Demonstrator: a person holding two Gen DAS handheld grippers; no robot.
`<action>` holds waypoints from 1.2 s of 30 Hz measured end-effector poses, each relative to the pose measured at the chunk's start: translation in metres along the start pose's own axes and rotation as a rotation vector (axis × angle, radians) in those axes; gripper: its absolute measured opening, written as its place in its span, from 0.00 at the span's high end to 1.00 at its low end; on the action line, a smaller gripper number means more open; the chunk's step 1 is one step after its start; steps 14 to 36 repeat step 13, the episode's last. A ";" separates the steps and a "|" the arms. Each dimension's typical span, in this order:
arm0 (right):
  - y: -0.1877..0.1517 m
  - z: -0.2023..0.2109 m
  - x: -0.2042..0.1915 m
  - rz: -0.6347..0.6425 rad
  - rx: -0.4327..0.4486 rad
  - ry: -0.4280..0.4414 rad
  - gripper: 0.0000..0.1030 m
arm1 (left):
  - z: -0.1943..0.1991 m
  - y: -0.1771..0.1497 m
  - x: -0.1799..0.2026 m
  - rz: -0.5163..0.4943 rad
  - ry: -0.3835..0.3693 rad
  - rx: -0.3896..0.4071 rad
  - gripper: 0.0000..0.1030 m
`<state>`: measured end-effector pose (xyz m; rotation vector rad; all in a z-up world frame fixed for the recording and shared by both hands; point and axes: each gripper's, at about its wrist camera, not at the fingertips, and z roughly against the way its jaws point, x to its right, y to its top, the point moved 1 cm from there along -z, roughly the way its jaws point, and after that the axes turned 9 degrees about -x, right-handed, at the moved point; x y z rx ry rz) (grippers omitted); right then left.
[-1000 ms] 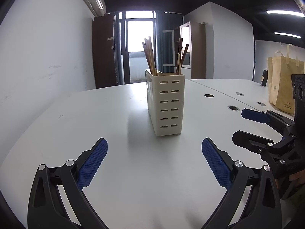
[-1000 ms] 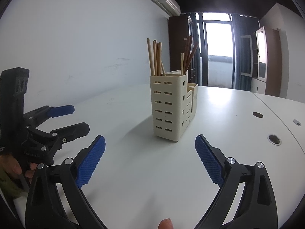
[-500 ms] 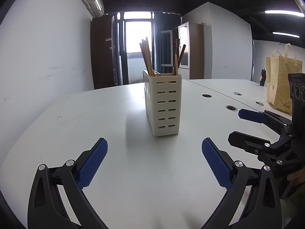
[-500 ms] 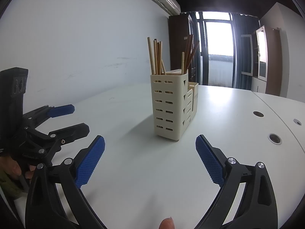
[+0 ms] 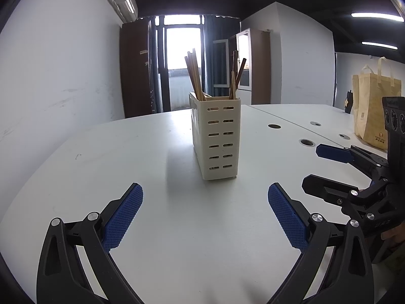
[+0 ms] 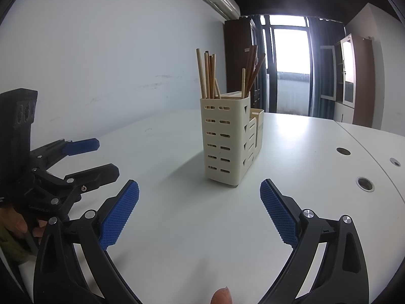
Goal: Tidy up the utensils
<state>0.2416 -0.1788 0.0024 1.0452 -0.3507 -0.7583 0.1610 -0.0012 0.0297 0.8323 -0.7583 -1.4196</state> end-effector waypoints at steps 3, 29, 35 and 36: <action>0.000 0.000 0.000 0.001 0.001 0.001 0.05 | 0.001 0.000 -0.001 0.001 -0.008 -0.002 0.06; 0.000 -0.001 -0.001 0.001 0.000 0.000 0.05 | 0.001 -0.001 -0.005 0.020 -0.015 -0.017 0.06; 0.000 -0.001 -0.001 0.001 0.000 0.000 0.05 | 0.001 -0.001 -0.005 0.020 -0.015 -0.017 0.06; 0.000 -0.001 -0.001 0.001 0.000 0.000 0.05 | 0.001 -0.001 -0.005 0.020 -0.015 -0.017 0.06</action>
